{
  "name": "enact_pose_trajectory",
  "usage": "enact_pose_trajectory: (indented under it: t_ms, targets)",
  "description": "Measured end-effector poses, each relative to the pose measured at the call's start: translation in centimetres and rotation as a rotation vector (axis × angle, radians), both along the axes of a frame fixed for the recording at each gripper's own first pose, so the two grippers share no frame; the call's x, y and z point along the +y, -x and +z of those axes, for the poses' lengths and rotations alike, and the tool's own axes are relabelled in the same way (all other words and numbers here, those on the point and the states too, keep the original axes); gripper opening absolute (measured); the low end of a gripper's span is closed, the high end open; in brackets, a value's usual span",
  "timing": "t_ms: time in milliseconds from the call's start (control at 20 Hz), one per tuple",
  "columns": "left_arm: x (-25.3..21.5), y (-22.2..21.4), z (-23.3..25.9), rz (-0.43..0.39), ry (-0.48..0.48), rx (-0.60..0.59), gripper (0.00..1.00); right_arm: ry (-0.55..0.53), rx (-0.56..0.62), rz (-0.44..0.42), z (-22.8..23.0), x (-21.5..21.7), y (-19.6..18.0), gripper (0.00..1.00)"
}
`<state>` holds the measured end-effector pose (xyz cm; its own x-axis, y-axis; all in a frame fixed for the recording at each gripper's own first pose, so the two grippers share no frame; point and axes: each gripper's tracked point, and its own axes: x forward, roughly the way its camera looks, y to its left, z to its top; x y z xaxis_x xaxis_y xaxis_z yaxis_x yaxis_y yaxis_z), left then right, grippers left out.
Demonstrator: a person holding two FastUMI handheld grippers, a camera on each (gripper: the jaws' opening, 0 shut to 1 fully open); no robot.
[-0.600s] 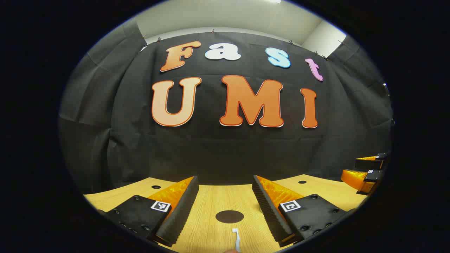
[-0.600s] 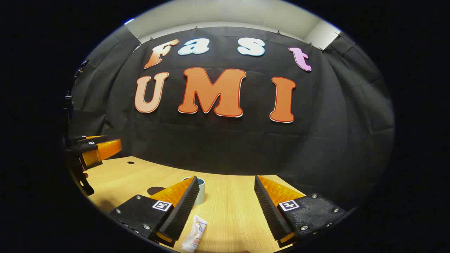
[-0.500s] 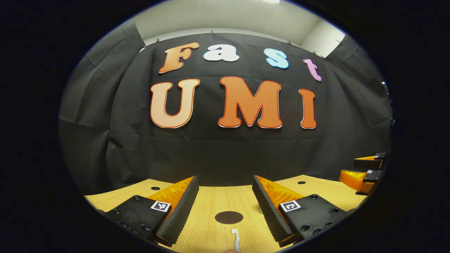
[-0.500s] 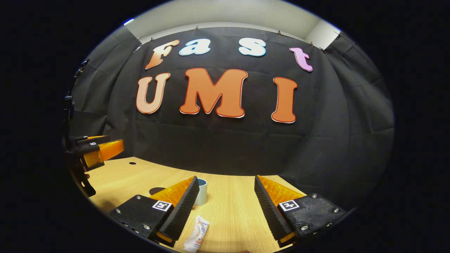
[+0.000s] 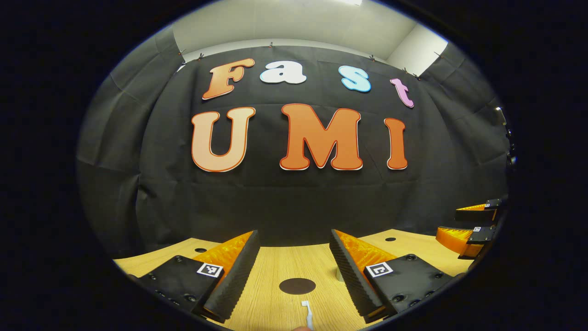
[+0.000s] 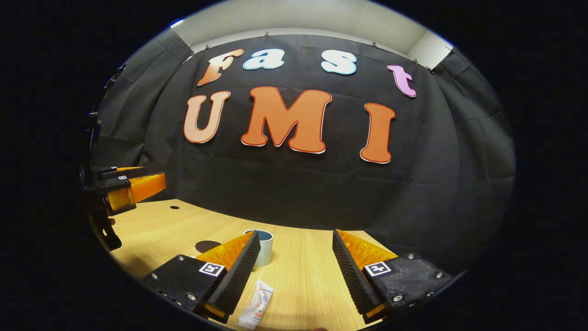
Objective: Put the toothbrush and toothpaste on the desktop into the cup, then pick up the cup and place it on the coaster on the desktop.
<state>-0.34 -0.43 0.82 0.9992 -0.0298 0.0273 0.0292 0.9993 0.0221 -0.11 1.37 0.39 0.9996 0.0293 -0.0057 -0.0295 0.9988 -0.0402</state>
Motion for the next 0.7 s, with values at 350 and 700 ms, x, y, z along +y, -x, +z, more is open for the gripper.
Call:
enact_pose_trajectory:
  t_ms: [350, 700]
  targets:
    - [-0.1, 0.1, -0.5, 0.003, -0.007, 0.036, 0.97, 0.001, 0.027, 0.009, -0.3, 0.3, 0.1, 0.95]
    - [-1.5, 0.2, -4.5, -0.038, -0.006, 0.186, 0.97, -0.033, 0.186, 0.035, -4.2, 1.6, -0.1, 0.94]
